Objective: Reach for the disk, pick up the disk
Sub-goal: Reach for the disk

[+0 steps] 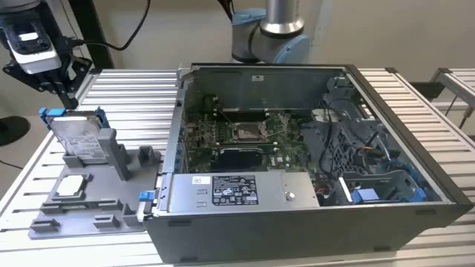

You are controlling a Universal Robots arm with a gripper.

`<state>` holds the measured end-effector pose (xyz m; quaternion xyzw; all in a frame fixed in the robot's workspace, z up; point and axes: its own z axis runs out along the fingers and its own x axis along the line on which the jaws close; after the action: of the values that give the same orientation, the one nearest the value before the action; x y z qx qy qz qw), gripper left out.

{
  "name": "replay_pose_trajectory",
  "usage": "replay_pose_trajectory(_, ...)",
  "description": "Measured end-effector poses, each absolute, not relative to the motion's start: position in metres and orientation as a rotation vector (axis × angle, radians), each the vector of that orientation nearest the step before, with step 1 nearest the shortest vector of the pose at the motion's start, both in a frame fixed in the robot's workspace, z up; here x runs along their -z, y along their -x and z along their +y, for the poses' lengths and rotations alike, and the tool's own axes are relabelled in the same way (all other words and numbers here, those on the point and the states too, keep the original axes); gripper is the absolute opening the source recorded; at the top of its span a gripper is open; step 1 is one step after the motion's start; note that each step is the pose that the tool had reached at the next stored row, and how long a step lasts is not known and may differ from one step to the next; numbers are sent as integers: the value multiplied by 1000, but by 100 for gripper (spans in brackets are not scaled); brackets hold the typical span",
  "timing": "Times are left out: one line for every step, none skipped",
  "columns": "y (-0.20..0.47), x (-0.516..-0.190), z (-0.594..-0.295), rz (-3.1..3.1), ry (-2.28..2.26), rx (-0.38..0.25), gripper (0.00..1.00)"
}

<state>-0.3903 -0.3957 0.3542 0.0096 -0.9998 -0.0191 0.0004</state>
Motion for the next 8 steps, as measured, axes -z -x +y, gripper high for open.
replay_pose_trajectory(390,-354,-396,-3140,-30,60,0)
replay_pose_trajectory(390,-354,-396,-3140,-30,60,0)
replay_pose_trajectory(390,-354,-396,-3140,-30,60,0)
replay_pose_trajectory(390,-354,-396,-3140,-30,60,0)
replay_pose_trajectory(390,-354,-396,-3140,-30,60,0)
replay_pose_trajectory(390,-354,-396,-3140,-30,60,0)
replay_pose_trajectory(390,-354,-396,-3140,-30,60,0)
replay_pose_trajectory(390,-354,-396,-3140,-30,60,0)
